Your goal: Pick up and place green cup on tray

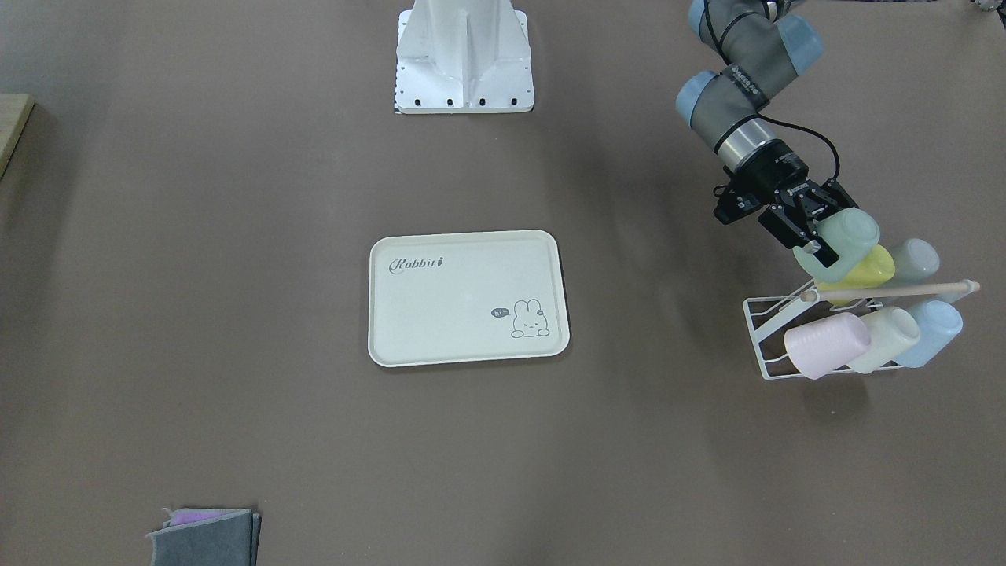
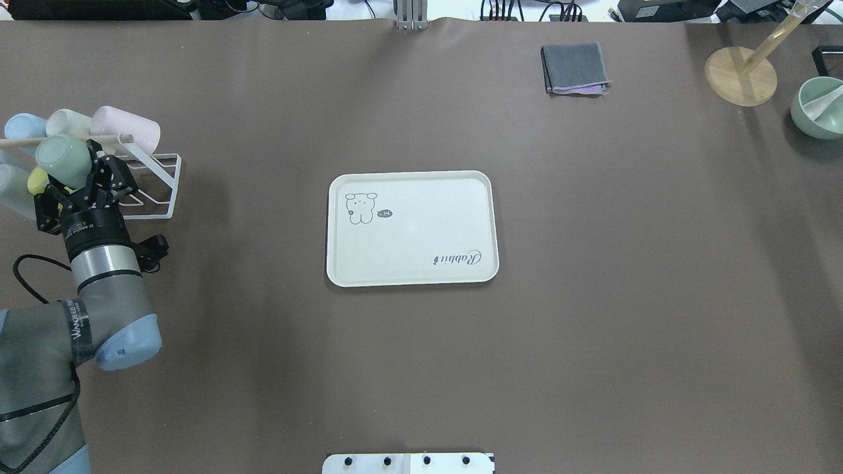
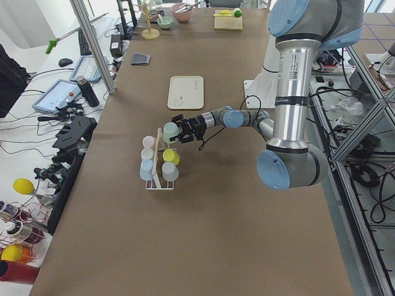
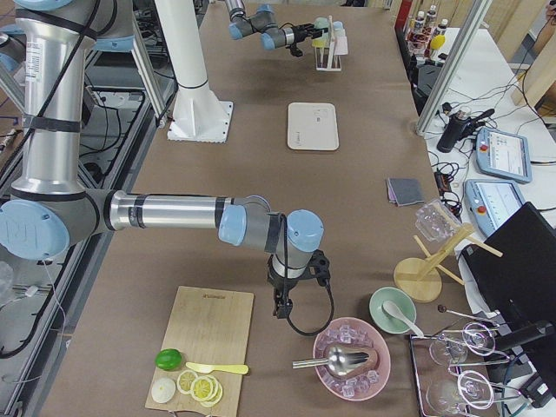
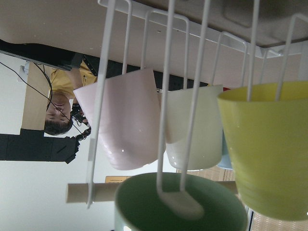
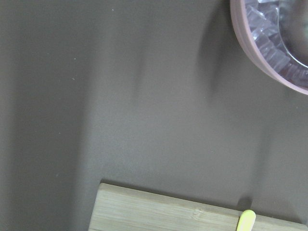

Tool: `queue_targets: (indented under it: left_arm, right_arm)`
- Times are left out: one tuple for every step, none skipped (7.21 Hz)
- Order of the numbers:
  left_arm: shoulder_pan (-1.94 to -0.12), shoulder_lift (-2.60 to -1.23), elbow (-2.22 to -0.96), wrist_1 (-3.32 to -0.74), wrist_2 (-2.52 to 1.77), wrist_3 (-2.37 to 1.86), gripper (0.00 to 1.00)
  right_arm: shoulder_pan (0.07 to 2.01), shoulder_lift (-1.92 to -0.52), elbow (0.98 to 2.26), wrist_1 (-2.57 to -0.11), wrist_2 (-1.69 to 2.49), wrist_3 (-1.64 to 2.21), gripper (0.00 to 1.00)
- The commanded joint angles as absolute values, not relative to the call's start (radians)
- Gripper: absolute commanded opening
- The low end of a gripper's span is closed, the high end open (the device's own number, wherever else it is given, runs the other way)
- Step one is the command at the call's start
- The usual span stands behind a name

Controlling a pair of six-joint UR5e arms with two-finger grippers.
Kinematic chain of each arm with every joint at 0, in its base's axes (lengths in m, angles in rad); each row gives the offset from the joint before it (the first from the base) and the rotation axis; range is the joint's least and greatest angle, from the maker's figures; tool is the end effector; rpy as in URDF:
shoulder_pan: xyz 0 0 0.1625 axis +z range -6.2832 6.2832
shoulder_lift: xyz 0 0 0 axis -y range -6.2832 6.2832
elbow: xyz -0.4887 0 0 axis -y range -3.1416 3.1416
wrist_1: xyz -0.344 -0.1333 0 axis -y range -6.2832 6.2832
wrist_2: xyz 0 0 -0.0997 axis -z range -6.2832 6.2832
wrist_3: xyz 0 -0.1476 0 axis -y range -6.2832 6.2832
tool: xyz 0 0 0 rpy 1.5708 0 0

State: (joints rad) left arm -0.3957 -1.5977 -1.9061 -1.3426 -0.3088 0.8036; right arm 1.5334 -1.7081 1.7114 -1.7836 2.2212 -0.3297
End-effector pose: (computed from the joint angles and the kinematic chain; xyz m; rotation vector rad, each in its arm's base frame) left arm 0.3001 -0.4222 0.5603 0.3956 -1.3898 1.5928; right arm 0.0308 -0.3516 0.7811 -0.1059 -0.6728 -0.2847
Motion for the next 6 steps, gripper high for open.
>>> queue_targets:
  left_arm:
    - [-0.396,-1.554,-1.959,-1.628,-0.310,1.034,0.12]
    - [-0.393,-1.519,-1.998,-1.716,-0.314,1.060,0.07]
    - [-0.387,-1.511,-2.008,-1.785,-0.369,1.060,0.02]
    - [-0.388,-1.505,-2.032,-1.817,-0.415,1.058,0.02]
    - [-0.388,-1.464,-2.087,-1.863,-0.448,1.054,0.02]
    - [-0.390,-1.441,-2.129,-1.950,-0.544,1.051,0.02]
  right_arm:
    - [1.539,-1.707,1.678,-1.770,2.224,-0.324,1.00]
    - [1.546,-1.706,1.655,-1.746,2.223,-0.322,1.00]
    - [1.557,-1.695,1.604,-1.727,2.221,-0.319,1.00]
    - [1.575,-1.668,1.551,-1.698,2.227,-0.315,1.00]
    - [1.597,-1.654,1.552,-1.697,2.229,-0.281,1.00]
    - [1.609,-1.654,1.560,-1.695,2.240,-0.187,1.00]
